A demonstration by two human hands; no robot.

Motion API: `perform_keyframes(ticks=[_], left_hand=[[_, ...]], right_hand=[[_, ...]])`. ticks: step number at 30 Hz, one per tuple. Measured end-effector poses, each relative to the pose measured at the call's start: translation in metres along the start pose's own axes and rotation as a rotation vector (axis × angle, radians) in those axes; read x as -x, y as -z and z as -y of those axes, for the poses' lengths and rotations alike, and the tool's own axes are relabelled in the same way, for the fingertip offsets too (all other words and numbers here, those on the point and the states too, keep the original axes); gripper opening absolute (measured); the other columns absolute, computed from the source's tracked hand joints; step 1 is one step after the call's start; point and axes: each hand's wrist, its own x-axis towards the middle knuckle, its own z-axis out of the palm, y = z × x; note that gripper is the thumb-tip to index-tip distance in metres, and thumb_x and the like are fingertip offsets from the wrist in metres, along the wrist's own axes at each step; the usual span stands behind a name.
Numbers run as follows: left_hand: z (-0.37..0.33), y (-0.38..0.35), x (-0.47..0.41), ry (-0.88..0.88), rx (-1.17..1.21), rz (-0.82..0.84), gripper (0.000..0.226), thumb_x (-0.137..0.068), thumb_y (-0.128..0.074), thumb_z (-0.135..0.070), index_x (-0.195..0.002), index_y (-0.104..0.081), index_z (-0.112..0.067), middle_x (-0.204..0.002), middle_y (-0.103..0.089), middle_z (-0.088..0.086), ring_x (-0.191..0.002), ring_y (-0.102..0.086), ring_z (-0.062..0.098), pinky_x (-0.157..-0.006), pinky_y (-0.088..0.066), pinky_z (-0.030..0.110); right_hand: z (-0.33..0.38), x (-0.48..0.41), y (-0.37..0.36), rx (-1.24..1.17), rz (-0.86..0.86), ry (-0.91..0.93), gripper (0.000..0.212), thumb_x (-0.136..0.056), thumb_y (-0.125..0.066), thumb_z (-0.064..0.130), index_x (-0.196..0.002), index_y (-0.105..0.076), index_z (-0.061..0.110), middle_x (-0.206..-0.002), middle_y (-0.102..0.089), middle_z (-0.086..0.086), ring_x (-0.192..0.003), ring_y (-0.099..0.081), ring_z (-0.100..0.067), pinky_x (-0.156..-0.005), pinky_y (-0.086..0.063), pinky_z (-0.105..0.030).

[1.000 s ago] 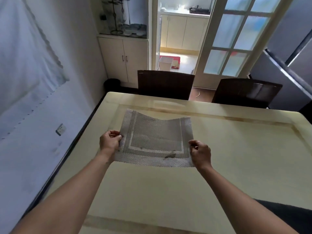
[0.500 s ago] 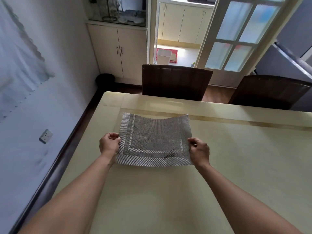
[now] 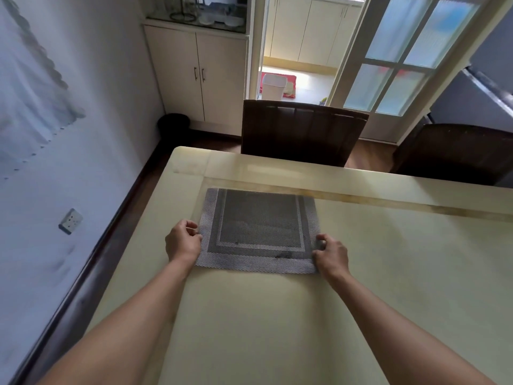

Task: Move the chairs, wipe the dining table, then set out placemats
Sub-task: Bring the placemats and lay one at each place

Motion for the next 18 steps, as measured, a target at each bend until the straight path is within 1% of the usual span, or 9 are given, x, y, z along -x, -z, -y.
perform_keyframes(ticks=[2,5,9,18], left_hand=[[-0.0003,-0.0015,-0.004,-0.012,-0.007,-0.003,0.019,-0.078,-0.07,-0.004,-0.096,-0.066,-0.007,-0.098,-0.072,0.011,-0.095,-0.066,0.028,-0.084,-0.048,0.03],[0.0012,-0.0043,-0.005,-0.037,-0.012,-0.008,0.016,-0.079,-0.07,-0.005,-0.094,-0.067,-0.006,-0.099,-0.072,0.011,-0.096,-0.066,0.028,-0.085,-0.048,0.031],[0.0021,-0.0063,-0.0062,-0.06,-0.023,-0.012,0.014,-0.08,-0.07,-0.006,-0.094,-0.068,-0.007,-0.099,-0.072,0.011,-0.095,-0.066,0.029,-0.083,-0.048,0.03],[-0.0008,-0.0101,-0.0053,-0.039,-0.025,-0.036,0.016,-0.081,-0.069,-0.008,-0.097,-0.068,-0.007,-0.101,-0.072,0.011,-0.096,-0.065,0.029,-0.082,-0.048,0.03]], right_hand=[[0.0018,-0.0014,-0.0032,0.034,-0.008,-0.008,0.043,-0.08,-0.06,-0.001,-0.121,-0.061,0.01,-0.118,-0.063,-0.015,-0.107,-0.06,-0.028,-0.091,-0.049,-0.032],[-0.0016,-0.0016,-0.0068,0.069,-0.025,-0.021,0.038,-0.082,-0.058,0.0,-0.117,-0.064,0.012,-0.116,-0.064,-0.014,-0.103,-0.061,-0.028,-0.088,-0.049,-0.03],[-0.0022,-0.0038,-0.0095,0.071,-0.041,-0.02,0.04,-0.083,-0.056,0.0,-0.12,-0.063,0.012,-0.117,-0.064,-0.013,-0.103,-0.062,-0.027,-0.09,-0.051,-0.033],[-0.0016,-0.0006,-0.0096,0.078,-0.063,-0.005,0.038,-0.083,-0.051,-0.003,-0.118,-0.062,0.008,-0.114,-0.06,-0.015,-0.104,-0.057,-0.029,-0.089,-0.046,-0.033]])
